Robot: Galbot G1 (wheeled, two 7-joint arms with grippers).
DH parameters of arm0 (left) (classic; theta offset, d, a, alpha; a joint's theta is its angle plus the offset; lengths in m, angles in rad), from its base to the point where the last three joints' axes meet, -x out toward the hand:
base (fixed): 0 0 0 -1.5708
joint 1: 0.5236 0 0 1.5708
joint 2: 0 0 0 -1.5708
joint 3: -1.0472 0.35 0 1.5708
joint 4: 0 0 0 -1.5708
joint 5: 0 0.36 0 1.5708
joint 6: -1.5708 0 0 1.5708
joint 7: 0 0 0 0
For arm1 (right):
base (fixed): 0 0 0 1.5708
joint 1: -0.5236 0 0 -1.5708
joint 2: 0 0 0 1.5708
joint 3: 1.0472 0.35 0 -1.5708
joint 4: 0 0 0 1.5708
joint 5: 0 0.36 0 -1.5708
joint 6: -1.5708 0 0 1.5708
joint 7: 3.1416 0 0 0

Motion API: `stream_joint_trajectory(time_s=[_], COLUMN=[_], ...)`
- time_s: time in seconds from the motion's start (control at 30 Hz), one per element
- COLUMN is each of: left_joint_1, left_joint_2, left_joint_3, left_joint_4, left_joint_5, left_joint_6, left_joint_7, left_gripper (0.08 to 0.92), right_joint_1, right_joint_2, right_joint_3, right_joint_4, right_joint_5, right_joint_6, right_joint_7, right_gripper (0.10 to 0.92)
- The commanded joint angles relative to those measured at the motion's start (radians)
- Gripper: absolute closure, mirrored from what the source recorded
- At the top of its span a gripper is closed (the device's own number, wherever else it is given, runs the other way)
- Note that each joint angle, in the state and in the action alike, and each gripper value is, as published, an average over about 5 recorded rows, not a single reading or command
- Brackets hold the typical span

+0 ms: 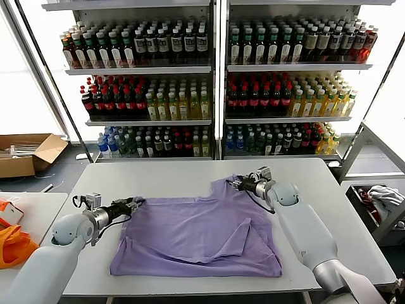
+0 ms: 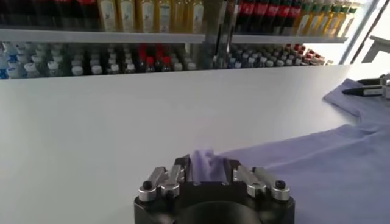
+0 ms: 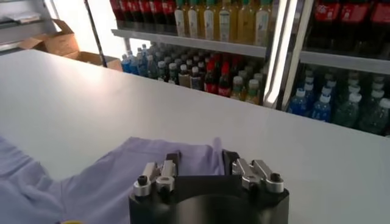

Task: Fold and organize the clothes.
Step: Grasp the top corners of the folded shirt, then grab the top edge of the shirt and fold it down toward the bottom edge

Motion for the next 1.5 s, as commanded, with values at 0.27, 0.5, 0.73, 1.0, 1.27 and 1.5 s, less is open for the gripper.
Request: stream_joint_trajectory(time_s=[0.27, 0.5, 0.73, 1.0, 1.27, 1.5], left_joint_1=[0.002, 0.092, 0.281, 0.504, 0.745, 0.863], left_joint_2=[0.01, 0.037, 0.056, 0.056, 0.052, 0.029], left_joint_3=[-0.02, -0.135, -0.248, -0.349, -0.472, -0.498], left_joint_4=[-0.059, -0.213, -0.42, -0.615, -0.722, -0.764], left_joint_5=[-0.039, -0.074, -0.079, -0.068, -0.037, 0.026], left_joint_6=[-0.002, -0.002, -0.004, 0.011, 0.012, 0.012], left_joint_7=[-0.022, -0.045, -0.071, -0.157, -0.153, -0.118], left_gripper=[0.869, 0.904, 0.898, 0.898, 0.897, 0.898], right_joint_1=[-0.04, -0.177, -0.406, -0.757, -1.083, -1.217], right_joint_2=[-0.031, -0.102, -0.177, -0.201, -0.169, -0.147], right_joint_3=[0.016, 0.093, 0.209, 0.43, 0.567, 0.593], right_joint_4=[0.229, 0.497, 0.757, 1.006, 1.185, 1.23], right_joint_5=[0.144, 0.243, 0.292, 0.297, 0.239, 0.186], right_joint_6=[-0.053, -0.087, -0.088, -0.076, -0.03, 0.005], right_joint_7=[0.047, 0.079, 0.113, 0.121, 0.097, 0.094], right_gripper=[0.89, 0.919, 0.919, 0.919, 0.919, 0.919])
